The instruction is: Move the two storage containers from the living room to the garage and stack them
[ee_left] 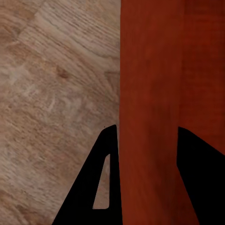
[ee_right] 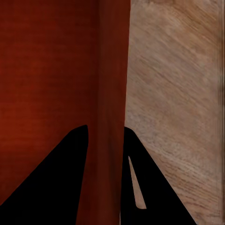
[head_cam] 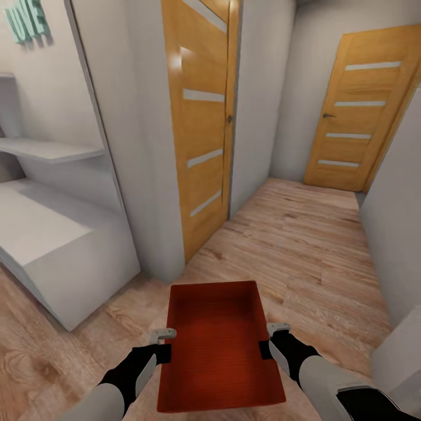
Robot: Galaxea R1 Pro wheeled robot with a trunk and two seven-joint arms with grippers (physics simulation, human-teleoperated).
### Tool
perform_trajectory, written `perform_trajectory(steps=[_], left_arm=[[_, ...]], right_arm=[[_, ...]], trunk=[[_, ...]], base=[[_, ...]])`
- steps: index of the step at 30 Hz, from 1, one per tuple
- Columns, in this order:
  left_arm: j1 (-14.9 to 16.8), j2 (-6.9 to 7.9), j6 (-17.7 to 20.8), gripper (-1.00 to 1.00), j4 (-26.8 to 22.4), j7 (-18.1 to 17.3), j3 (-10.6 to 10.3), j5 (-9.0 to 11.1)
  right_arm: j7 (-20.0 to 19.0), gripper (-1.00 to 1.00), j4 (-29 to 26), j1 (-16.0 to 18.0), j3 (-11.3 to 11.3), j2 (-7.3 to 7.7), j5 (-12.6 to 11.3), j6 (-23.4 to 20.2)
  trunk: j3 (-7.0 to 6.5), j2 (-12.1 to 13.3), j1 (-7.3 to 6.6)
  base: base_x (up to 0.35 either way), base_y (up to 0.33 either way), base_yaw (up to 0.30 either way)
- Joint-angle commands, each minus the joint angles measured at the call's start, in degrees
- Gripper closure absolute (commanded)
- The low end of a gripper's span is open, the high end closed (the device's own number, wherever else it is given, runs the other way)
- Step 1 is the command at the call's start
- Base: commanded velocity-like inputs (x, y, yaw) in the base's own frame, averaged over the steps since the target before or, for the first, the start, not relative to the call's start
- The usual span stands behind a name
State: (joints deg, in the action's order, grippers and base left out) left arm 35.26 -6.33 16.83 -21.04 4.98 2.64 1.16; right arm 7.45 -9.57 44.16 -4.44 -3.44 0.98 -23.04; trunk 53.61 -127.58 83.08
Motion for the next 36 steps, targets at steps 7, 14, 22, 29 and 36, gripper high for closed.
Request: perform_trajectory(steps=[7,14,22,29,36], left_arm=[[-0.03,0.0,0.4,1.0,-0.15,0.29,0.35,-0.54],[-0.03,0.0,0.4,1.0,-0.15,0.28,0.37,-0.54],[-0.06,0.0,0.4,1.0,-0.15,0.29,0.37,-0.54],[-0.03,0.0,0.4,1.0,-0.15,0.29,0.36,-0.54],[-0.02,0.0,0.4,1.0,-0.15,0.29,0.36,-0.54]], right_arm=[[0.1,1.0,-0.1,0.05,-0.04,0.01,0.27,-0.43],[0.1,1.0,-0.1,0.05,-0.02,0.01,0.28,-0.43],[0.1,1.0,-0.1,0.05,-0.03,0.01,0.28,-0.43],[0.1,1.0,-0.11,0.05,-0.02,0.01,0.28,-0.43],[0.1,1.0,-0.1,0.05,0.02,0.01,0.28,-0.43]], trunk=[[0.05,-0.02,0.03],[0.05,-0.02,0.03],[0.05,-0.02,0.03],[0.05,-0.02,0.03],[0.05,-0.02,0.03]], base=[[0.348,0.0,-0.264],[0.348,0.0,-0.264],[0.348,0.0,-0.264],[0.348,0.0,-0.264],[0.348,0.0,-0.264]])
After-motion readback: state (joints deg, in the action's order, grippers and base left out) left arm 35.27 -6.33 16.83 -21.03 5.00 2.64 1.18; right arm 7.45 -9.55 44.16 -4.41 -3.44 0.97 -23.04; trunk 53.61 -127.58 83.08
